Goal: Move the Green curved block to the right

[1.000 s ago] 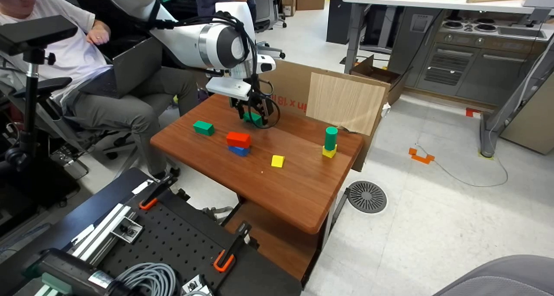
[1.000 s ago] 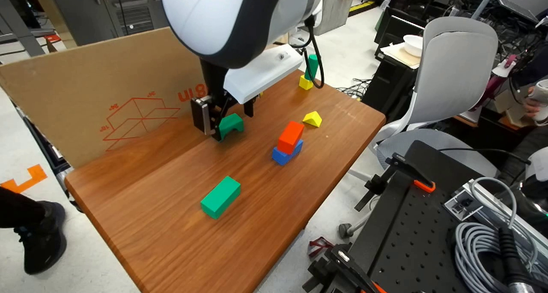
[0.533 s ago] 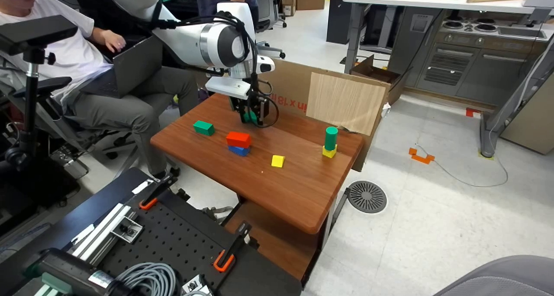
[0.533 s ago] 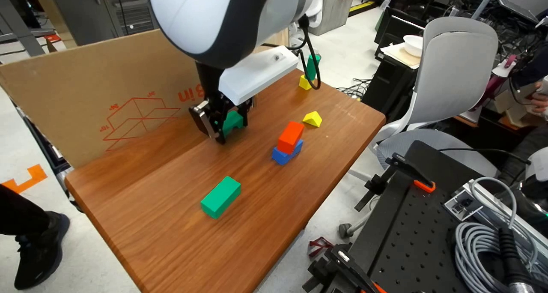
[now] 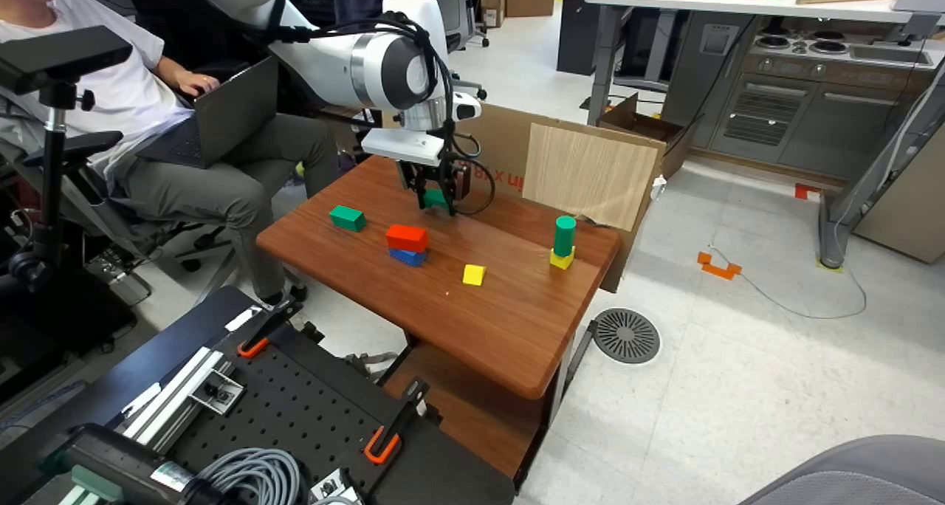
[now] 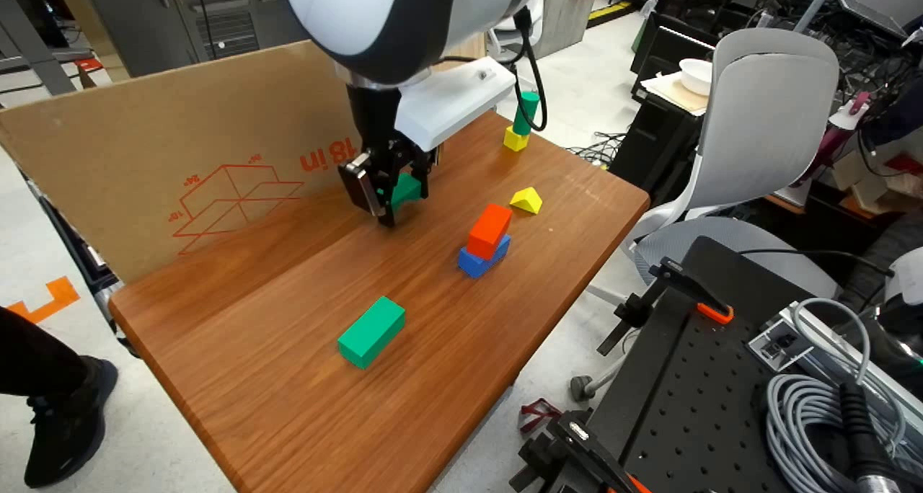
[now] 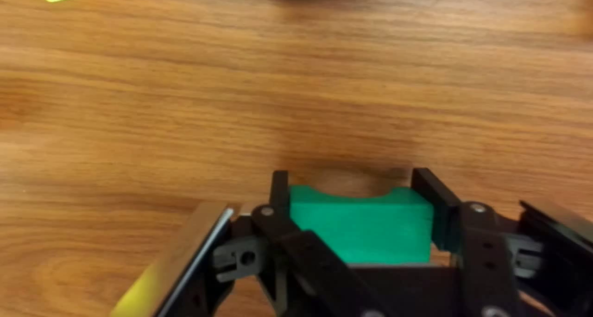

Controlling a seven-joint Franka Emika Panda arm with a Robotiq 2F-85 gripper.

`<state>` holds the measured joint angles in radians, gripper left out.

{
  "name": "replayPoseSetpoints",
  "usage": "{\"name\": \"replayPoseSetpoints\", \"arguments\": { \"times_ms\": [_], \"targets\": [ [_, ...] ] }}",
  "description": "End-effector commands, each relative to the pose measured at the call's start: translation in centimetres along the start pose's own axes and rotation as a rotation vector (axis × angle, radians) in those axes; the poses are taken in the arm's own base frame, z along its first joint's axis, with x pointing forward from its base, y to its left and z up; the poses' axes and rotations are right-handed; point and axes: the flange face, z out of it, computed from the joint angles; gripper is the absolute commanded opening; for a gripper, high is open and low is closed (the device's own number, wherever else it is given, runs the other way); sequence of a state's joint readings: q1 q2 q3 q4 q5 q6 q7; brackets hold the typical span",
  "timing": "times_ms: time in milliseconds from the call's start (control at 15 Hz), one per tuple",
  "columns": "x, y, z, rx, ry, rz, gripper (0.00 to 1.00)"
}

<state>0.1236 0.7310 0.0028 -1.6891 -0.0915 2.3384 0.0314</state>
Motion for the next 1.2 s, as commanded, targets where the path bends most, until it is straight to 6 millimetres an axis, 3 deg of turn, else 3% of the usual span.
{"name": "replayPoseSetpoints", "arguments": {
  "times_ms": [0,467,1133],
  "targets": [
    [-1.1,2.5,-1.1,0.003,-0.017,-0.076,0.42],
    [-2.8,7.7,2.0,-0.025,-0.076,-0.119,0.42],
    [-3.9,12.9,2.3,-0.042,-0.099,-0.013,0.42]
  ]
}}
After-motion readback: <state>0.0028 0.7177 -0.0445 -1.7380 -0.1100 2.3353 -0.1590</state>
